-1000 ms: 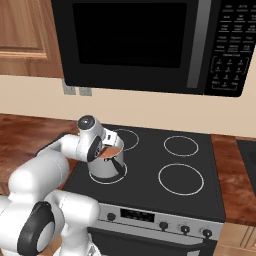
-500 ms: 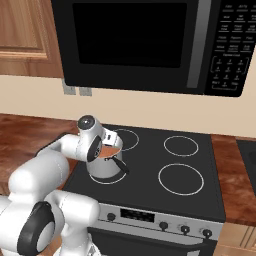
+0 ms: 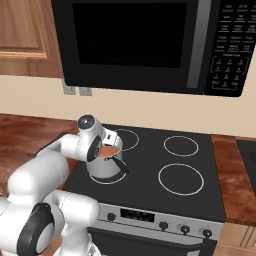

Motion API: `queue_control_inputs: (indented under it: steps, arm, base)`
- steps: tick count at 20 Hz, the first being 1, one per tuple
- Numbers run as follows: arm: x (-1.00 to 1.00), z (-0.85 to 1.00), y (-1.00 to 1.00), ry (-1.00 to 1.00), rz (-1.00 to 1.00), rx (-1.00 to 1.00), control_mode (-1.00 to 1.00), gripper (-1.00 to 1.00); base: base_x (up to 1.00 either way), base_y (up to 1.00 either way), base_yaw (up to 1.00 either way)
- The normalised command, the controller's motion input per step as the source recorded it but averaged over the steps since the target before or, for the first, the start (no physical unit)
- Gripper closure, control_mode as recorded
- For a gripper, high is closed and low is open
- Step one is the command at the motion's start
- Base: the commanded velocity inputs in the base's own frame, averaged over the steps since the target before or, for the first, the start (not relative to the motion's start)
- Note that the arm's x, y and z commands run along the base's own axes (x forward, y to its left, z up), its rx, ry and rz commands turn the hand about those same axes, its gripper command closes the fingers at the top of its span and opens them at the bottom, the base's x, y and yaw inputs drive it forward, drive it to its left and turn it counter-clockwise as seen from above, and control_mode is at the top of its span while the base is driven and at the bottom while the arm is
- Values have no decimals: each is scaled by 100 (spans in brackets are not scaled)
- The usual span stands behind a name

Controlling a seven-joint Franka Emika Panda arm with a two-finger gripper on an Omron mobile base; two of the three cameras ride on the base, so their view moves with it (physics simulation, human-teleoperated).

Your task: Retrieve the steak from the fridge and place it on the saucepan with marinade on the stove.

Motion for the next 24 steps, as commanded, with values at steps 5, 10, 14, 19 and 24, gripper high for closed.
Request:
queue_control_inputs:
  steps: [5,10,14,19,24]
  arm:
    - [-23,29,0,0,0,0,-100,-100]
    - [-38,25,1,0,0,0,-100,-100]
    - [-54,27,0,0,0,0,-100,-100]
    - [-50,42,0,3,0,0,-100,-100]
    - [-78,40,0,2,0,0,-100,-100]
  base:
    - [0,0,0]
    - [0,0,0]
    - [0,0,0]
    - [0,0,0]
    - [0,0,0]
